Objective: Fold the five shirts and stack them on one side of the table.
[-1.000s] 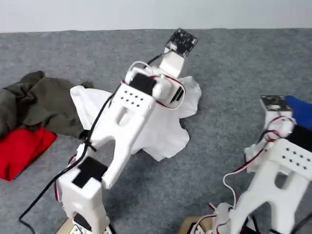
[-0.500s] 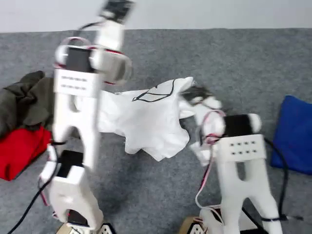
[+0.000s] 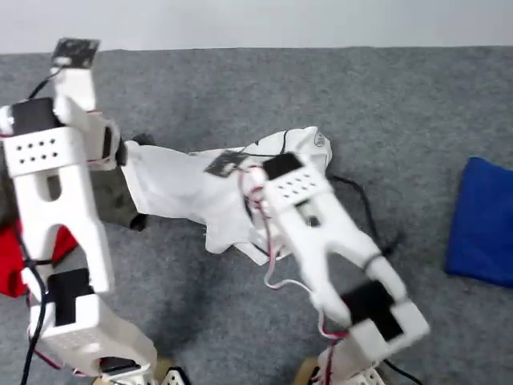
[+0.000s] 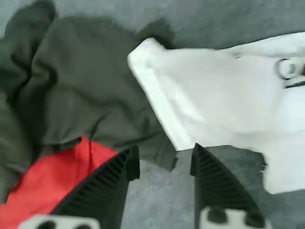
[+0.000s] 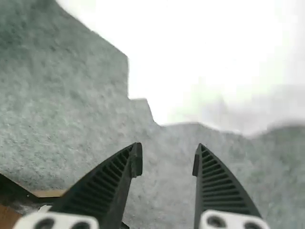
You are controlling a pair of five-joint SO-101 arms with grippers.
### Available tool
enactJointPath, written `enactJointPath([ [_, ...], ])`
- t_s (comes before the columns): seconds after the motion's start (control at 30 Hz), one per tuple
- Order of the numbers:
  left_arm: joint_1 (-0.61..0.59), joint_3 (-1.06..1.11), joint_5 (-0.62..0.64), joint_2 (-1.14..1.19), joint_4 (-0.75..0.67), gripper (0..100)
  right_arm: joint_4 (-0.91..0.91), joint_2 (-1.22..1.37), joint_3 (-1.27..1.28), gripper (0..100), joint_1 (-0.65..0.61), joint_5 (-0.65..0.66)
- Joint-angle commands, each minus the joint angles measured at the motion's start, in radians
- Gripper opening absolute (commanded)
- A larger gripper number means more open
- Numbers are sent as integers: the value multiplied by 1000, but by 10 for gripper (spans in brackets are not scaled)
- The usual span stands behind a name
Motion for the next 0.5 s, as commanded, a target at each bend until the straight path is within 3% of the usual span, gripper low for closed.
enactJointPath([
  [0.0, -49, 41, -14, -57, -35, 180, 51, 88, -158, 185, -67, -11],
  [0.23, -77, 97, -15, -57, -78, 180, 117, 206, -296, 184, -159, -60],
  [0.47, -75, 110, -15, -57, -78, 180, 10, 337, -344, 184, 33, 17],
])
